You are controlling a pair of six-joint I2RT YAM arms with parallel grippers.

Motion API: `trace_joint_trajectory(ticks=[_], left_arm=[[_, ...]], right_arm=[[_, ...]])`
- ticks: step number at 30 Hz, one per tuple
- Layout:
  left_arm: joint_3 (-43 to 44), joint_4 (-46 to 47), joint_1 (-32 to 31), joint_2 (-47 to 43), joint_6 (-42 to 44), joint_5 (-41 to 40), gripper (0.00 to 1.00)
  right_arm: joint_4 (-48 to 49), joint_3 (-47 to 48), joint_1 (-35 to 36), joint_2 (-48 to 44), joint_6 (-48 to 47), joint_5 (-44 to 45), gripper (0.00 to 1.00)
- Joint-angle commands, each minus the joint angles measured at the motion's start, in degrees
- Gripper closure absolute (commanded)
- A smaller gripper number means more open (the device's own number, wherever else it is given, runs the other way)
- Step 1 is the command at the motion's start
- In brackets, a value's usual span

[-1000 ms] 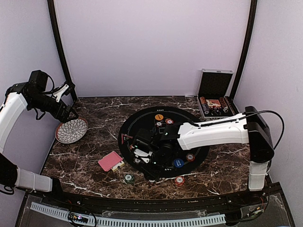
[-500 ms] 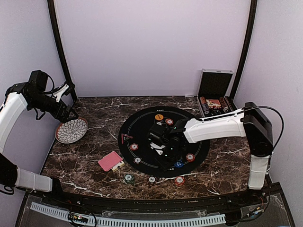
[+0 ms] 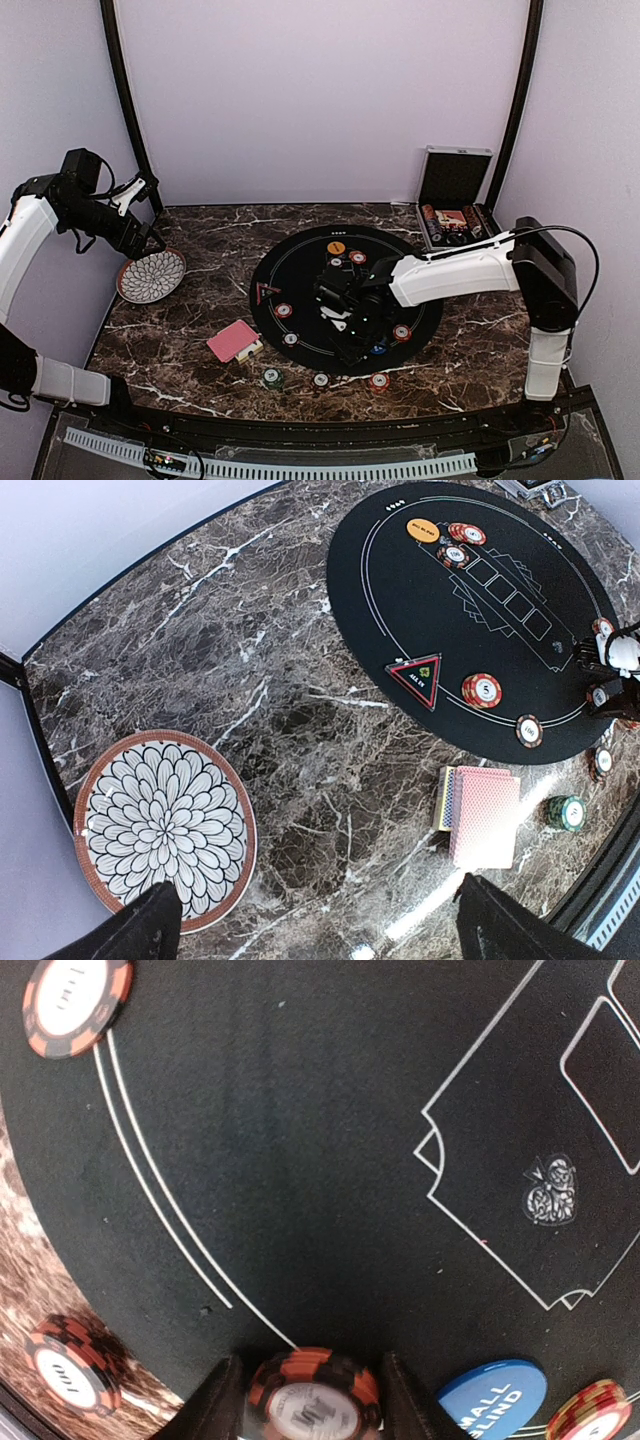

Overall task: Distribute texas hold em gaming equipment
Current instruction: Place the poker chips pile in the small blind area, then pick up the pile of poker chips from the pile of poker chips.

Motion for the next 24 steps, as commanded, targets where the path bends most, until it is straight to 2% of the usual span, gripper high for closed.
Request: trace_joint_trajectory(ticks=[1, 7, 12, 18, 24], left_arm=[[1.1, -2.1, -0.1, -0.7, 0.7, -0.1, 0.01], [1.0, -2.3, -0.1, -0.7, 0.7, -0.4, 0.01], [0.7, -2.0, -0.1, -1.0, 0.7, -0.1, 0.01], [0.7, -1.7, -0.1, -1.0, 0.2, 0.2, 0.01], [0.6, -1.7, -0.1, -1.4, 0.3, 0.2, 0.01]], right_arm=[[1.6, -0.5, -0.7, -0.6, 0.4, 2.9, 0.44], [-0.1, 3.6, -0.5, -3.1, -0.2, 4.2, 0.36], [-2.0, 11.1, 2.8, -2.2, -2.0, 2.7, 0.26], [-4.9, 24.0, 8.1, 5.5, -4.6, -1.2, 0.17], [-7.3, 34.1, 11.3, 13.7, -7.1, -5.4, 0.13]])
